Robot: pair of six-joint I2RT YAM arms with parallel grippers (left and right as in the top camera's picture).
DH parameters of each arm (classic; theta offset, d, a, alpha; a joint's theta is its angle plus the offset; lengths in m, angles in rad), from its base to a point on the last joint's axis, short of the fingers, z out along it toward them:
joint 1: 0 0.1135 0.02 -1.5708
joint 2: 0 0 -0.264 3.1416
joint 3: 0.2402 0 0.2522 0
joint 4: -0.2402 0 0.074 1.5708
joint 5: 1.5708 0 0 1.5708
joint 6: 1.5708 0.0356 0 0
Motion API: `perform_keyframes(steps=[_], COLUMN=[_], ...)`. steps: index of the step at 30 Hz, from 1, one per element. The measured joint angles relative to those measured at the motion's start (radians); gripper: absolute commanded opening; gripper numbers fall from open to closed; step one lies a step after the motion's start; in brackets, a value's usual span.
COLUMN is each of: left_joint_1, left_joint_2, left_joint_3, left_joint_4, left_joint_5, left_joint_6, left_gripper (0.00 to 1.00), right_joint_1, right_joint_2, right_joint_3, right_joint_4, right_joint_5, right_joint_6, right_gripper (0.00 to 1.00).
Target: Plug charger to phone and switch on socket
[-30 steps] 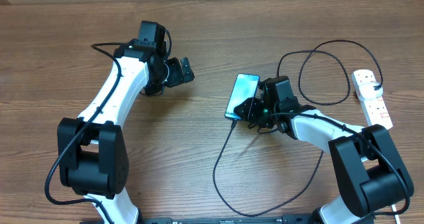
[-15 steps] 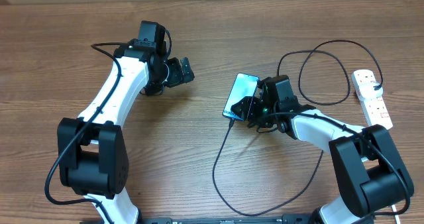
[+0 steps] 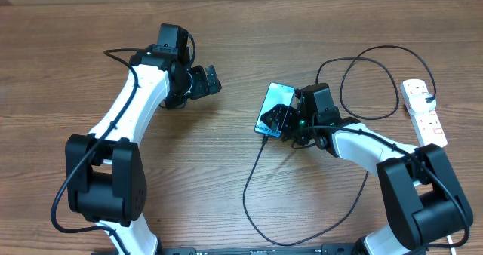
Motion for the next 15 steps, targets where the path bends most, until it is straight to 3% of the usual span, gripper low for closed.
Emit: perform_keyframes(steps=[4,7,15], left_joint_1=[0.000,0.000,0.000], left_joint_2=[0.000,0.000,0.000], left_joint_3=[0.000,0.000,0.000], left_joint_4=[0.000,0.000,0.000], left_joint_5=[0.000,0.000,0.000], left_joint_6=[0.000,0.000,0.000], left_gripper=[0.99,1.00,0.99], right_joint_1=[0.002,0.002,0.002], right_joint_2=[-0.002,-0.004,-0.035], right_joint_3=[0.002,0.003,0.008], right_joint_4=[0.000,0.000,-0.058], right_joint_5=[0.007,0.008,0.081], right_joint_6=[0.014,0.019,0.049], right_gripper=[0.81,0.90,0.92])
